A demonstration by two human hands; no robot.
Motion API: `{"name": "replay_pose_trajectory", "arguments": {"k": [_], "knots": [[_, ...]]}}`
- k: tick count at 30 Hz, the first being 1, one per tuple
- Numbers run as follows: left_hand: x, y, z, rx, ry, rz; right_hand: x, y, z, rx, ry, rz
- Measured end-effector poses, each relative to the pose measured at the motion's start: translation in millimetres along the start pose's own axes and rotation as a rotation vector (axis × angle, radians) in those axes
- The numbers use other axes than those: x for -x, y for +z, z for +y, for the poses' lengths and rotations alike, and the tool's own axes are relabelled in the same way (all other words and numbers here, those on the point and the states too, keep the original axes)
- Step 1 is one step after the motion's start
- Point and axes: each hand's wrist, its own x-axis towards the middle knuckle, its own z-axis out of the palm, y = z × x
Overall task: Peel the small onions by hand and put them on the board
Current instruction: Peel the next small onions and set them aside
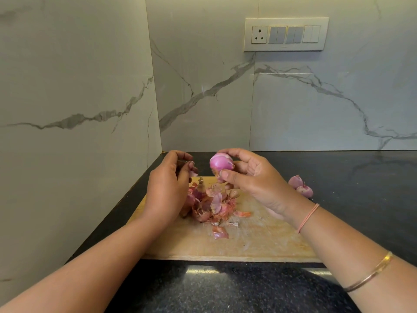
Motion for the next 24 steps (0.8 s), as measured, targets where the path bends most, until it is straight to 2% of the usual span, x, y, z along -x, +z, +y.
{"name": "replay_pose_trajectory", "arguments": {"k": [3, 7, 11, 15, 20, 24], "knots": [[0.8, 1.1, 1.7, -0.041, 0.029, -0.043, 1.1, -1.3, 0.1, -0.026, 0.035, -0.005], [4.2, 1.0, 8.5, -0.043, 0.084, -0.109, 0.8, 1.3, 4.6, 0.121, 0.018, 0.003], [4.6, -1.4, 13.0, -0.061, 0.188, -0.222, 0.3, 1.5, 4.9, 0.140, 0.002, -0.001], [3.0, 2.0, 8.8, -0.106, 0.247, -0.268, -1.8, 2.2, 8.5, 0.214, -0.017, 0.012], [0.0, -0.2, 2.9, -0.221, 0.373, -0.284, -1.6, 3.4, 10.1, 0.387, -0.033, 0.023], [-3.8, -3.0, 1.9, -0.423, 0.551, -0.275, -0.6, 4.5, 7.2, 0.497, -0.053, 0.020]]}}
